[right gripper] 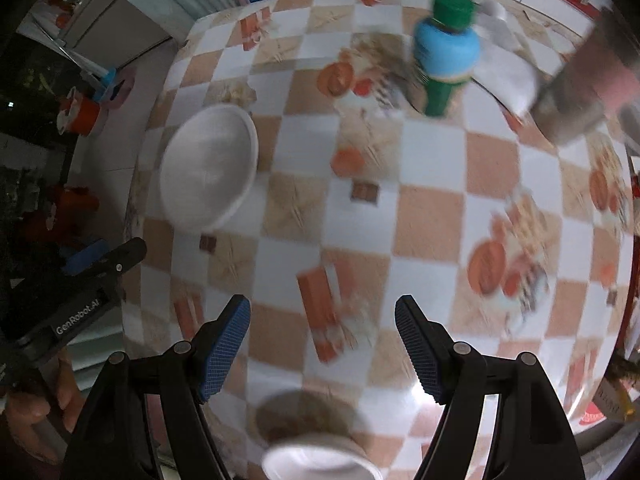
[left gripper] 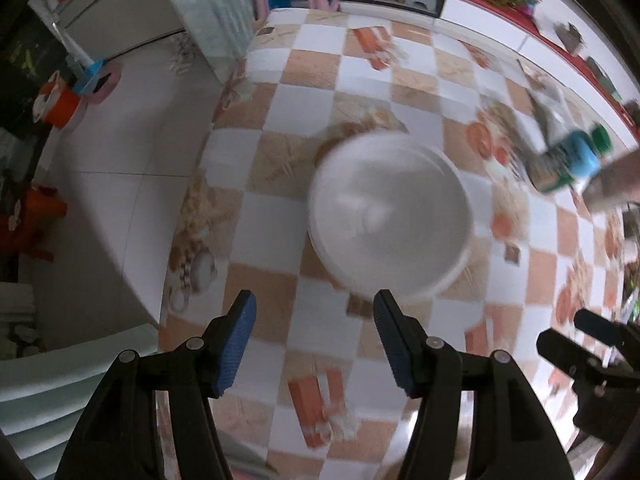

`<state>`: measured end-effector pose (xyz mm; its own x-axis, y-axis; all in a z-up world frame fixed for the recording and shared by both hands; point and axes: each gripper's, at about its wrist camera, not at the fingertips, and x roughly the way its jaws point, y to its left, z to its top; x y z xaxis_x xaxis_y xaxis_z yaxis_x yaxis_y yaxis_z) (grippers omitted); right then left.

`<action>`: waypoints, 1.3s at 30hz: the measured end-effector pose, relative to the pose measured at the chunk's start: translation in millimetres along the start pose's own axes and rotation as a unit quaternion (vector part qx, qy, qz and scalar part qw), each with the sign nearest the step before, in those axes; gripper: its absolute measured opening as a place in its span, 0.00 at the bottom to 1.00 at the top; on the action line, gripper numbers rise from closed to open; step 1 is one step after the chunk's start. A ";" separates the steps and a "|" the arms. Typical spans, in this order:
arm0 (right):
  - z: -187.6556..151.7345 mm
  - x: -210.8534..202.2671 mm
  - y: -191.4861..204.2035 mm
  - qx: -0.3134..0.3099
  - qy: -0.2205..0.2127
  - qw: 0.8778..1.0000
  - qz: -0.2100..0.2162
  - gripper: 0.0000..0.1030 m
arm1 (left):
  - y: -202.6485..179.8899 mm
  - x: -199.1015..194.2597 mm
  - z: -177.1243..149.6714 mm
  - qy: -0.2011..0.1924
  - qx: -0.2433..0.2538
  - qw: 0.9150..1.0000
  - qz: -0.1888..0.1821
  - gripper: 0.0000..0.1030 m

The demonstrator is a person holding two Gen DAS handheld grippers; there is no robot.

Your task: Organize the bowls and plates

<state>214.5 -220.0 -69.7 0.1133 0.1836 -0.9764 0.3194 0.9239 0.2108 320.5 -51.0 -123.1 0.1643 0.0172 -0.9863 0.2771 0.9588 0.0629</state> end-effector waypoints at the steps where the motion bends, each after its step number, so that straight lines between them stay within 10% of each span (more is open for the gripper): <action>1: 5.9 4.8 2.9 -0.001 0.000 1.000 -0.001 0.74 | 1.2 6.6 6.2 0.002 -0.003 1.000 0.002 0.63; 22: 69.7 87.6 38.4 0.004 -0.010 1.000 0.015 0.74 | 0.9 88.6 48.3 0.014 -0.005 1.000 0.016 0.52; 24: 70.3 89.0 37.8 0.008 -0.012 1.000 0.022 0.56 | -7.7 85.3 47.8 0.014 0.005 1.000 -0.004 0.32; 29: 66.5 95.0 28.4 0.021 0.017 0.997 0.074 0.14 | -36.1 77.6 26.4 0.027 0.054 0.998 -0.004 0.29; 39: -24.3 78.2 -19.2 -0.018 0.075 0.997 0.030 0.14 | -98.5 57.4 -90.5 0.068 0.142 0.987 -0.034 0.29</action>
<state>194.4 -215.2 -151.2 -0.0106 0.2843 -0.9587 0.2815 0.9208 0.2700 216.9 -118.8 -199.7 0.0132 0.0115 -0.9998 0.5412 0.8407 0.0168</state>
